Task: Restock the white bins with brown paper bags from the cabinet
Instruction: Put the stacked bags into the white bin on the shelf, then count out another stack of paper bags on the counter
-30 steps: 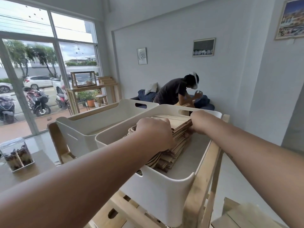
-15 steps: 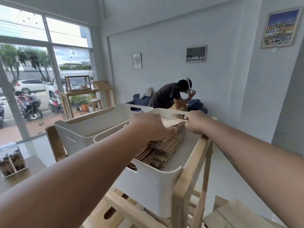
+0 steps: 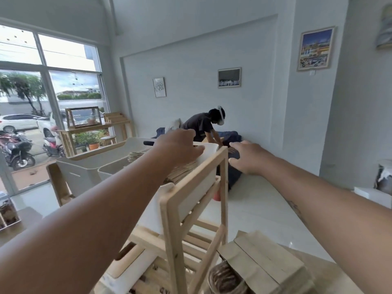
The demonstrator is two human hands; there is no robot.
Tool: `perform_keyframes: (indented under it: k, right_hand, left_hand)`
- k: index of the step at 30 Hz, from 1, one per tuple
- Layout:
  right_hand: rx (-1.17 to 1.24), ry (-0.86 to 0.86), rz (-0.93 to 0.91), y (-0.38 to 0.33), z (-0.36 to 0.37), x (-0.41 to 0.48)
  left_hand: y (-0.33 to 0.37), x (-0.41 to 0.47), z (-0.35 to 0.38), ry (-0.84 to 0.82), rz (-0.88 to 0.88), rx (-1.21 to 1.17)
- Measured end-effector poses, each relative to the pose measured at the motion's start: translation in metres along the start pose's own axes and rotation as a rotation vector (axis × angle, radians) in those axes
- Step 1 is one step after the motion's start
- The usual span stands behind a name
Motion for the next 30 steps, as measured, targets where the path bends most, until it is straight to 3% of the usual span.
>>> perform_keyframes:
  k: [14, 19, 26, 30]
  right_hand:
    - [0.030, -0.210, 0.095, 0.114, 0.064, -0.145]
    - [0.222, -0.285, 0.175, 0.132, 0.135, -0.187]
    - [0.526, -0.331, 0.427, 0.153, 0.215, -0.214]
    - [0.681, -0.226, 0.620, 0.169, 0.236, -0.214]
  left_hand:
    - [0.147, -0.123, 0.080, -0.066, 0.070, -0.118]
    - [0.152, -0.159, 0.146, -0.177, 0.057, -0.115]
    - [0.122, -0.152, 0.252, -0.377, -0.104, -0.387]
    - [0.120, -0.123, 0.307, -0.481, -0.112, -0.545]
Point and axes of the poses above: each hand's wrist, its own x-axis towards the middle knuckle, its own z-axis out of the palm, y = z × x, the point moved 9 cm from there along x, towards the middle knuckle, and after that the axes turned 3 degrees about -y, right-handed, at the moved point
